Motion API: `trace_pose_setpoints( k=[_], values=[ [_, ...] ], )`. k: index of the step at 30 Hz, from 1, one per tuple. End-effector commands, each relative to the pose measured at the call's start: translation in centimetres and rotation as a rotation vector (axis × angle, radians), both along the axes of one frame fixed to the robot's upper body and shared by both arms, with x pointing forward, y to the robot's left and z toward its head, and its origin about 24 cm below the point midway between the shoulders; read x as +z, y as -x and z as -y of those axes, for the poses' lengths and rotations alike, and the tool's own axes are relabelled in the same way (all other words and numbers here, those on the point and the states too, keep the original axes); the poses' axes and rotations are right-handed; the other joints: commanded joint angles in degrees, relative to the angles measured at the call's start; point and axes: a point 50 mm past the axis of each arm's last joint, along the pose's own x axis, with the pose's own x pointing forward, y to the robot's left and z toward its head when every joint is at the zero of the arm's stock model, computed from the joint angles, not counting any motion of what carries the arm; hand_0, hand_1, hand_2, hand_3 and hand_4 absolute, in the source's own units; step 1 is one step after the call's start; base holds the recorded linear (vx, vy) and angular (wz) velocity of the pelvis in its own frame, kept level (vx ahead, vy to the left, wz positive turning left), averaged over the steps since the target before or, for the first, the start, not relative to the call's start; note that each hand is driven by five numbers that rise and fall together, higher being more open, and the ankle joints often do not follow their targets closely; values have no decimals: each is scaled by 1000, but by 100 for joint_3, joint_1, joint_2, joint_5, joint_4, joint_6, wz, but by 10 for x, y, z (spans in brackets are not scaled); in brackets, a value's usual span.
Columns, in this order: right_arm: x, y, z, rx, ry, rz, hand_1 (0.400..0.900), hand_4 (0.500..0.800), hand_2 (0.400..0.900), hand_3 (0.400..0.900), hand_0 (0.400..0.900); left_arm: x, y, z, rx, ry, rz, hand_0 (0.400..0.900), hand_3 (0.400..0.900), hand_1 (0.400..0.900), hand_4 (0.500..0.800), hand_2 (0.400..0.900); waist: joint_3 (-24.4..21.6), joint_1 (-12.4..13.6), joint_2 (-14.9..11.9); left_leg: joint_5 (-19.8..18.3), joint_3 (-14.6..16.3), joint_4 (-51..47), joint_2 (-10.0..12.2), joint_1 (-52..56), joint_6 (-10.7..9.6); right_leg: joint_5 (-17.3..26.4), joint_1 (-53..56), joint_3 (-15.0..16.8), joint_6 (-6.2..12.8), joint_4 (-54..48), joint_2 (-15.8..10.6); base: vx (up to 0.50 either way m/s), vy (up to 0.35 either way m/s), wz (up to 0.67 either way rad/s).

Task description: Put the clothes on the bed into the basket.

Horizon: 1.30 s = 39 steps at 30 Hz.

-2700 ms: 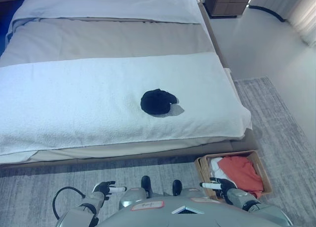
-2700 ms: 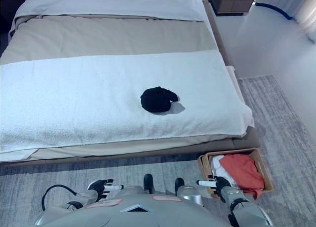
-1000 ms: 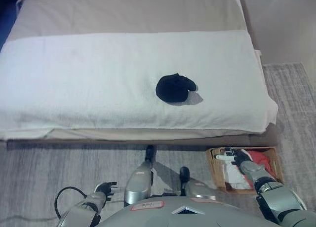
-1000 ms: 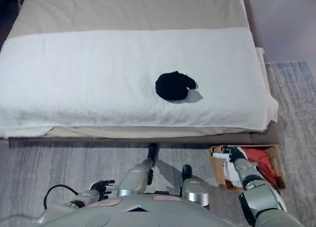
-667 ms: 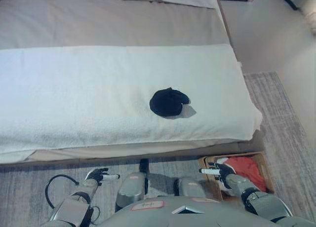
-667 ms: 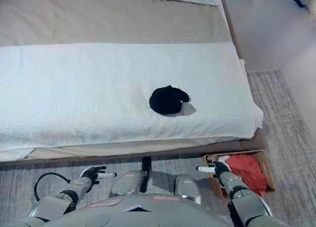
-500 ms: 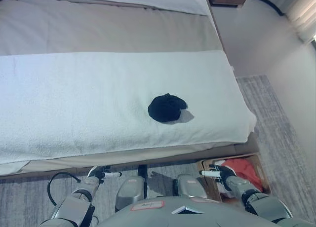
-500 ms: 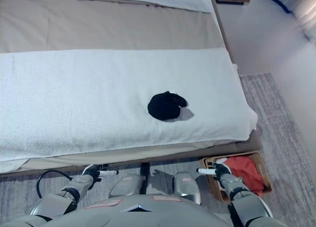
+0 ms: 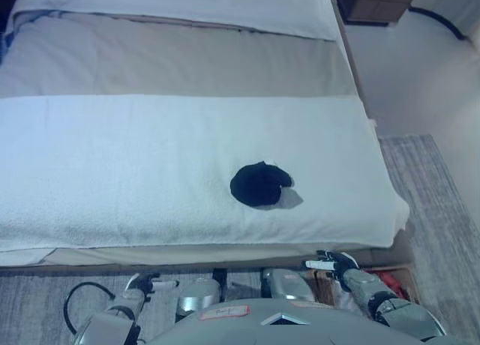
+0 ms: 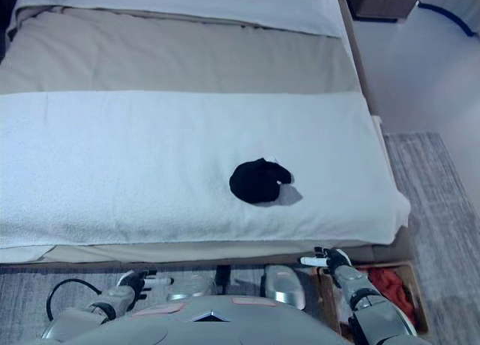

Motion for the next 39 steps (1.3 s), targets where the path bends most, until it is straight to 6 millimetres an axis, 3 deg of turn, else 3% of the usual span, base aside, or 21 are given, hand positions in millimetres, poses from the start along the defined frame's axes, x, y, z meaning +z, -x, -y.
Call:
trace_pose_setpoints(
  k=[1,2,3,4,5,9,12,16,20,26,33,39],
  values=[
    [67,-77,56,129,235,286,900,800,900,900,900,6,-13,-10,-9,-25,29,900,900,900,800,900,-201,-161,6,-213,-88,132,131,-242,-250,-527,-242,98,106,414,14,105,-103,4],
    [105,-115,61,258,306,415,900,800,900,900,900,3,-7,-6,-19,-11,12,900,900,900,800,900,-197,-149,17,-197,-85,94,189,-259,-277,-560,-226,52,87,378,37,75,-86,5],
    [125,-135,59,325,342,479,900,800,900,900,900,2,-4,-4,-26,-5,1,900,900,900,800,900,-186,-130,19,-179,-79,70,214,-276,-296,-569,-226,26,85,355,44,75,-86,5],
    [126,-136,59,326,343,479,900,800,900,900,900,2,-4,-3,-25,-5,1,900,900,900,800,900,-182,-137,25,-180,-81,67,217,-272,-297,-570,-224,24,84,356,46,24,-53,5],
    [148,-159,53,373,377,559,900,800,900,900,900,0,1,0,-31,4,-19,900,900,900,800,900,-171,-102,20,-156,-64,39,241,-302,-316,-568,-221,-3,83,315,47,13,-42,4],
    [213,-223,2,568,421,787,900,800,900,900,900,-5,12,10,-34,17,-57,900,900,900,800,900,-88,22,15,-63,-25,-57,316,-394,-370,-539,-233,-53,73,181,52,15,-53,3],
    [253,-255,-30,668,476,884,900,800,900,900,900,-6,13,12,-31,21,-61,900,900,900,800,900,-32,121,-5,-3,-9,-103,347,-452,-409,-538,-251,-78,60,170,46,15,-35,7],
    [283,-277,-65,718,492,955,900,800,900,900,900,-5,11,10,-20,18,-47,900,900,900,800,900,52,247,-14,73,-68,-131,366,-552,-441,-552,-312,-150,40,204,29,1,-28,20],
    [294,-288,-92,763,516,968,900,800,900,900,900,0,-6,3,-20,0,6,900,900,900,800,900,237,379,12,139,-201,-92,335,-765,-474,-593,-449,-276,11,316,-5,-31,-27,31],
    [295,-295,-105,745,526,951,900,800,900,900,900,6,-25,-4,-31,-27,62,900,900,900,800,900,548,587,139,300,-525,-7,212,-1201,-510,-648,-725,-530,-21,475,-79,-50,-33,44],
    [286,-293,-82,652,556,894,900,800,900,900,900,8,-33,-4,-64,-31,88,900,900,900,800,900,827,776,481,554,-891,-28,105,-1609,-573,-766,-960,-869,-55,656,-162,-22,-35,48],
    [273,-287,-55,565,567,830,900,800,900,900,900,7,-34,0,-94,-18,89,900,900,900,800,900,980,862,757,625,-975,-22,57,-1747,-569,-881,-1127,-980,-72,875,-203,-1,-11,17]
  ],
)
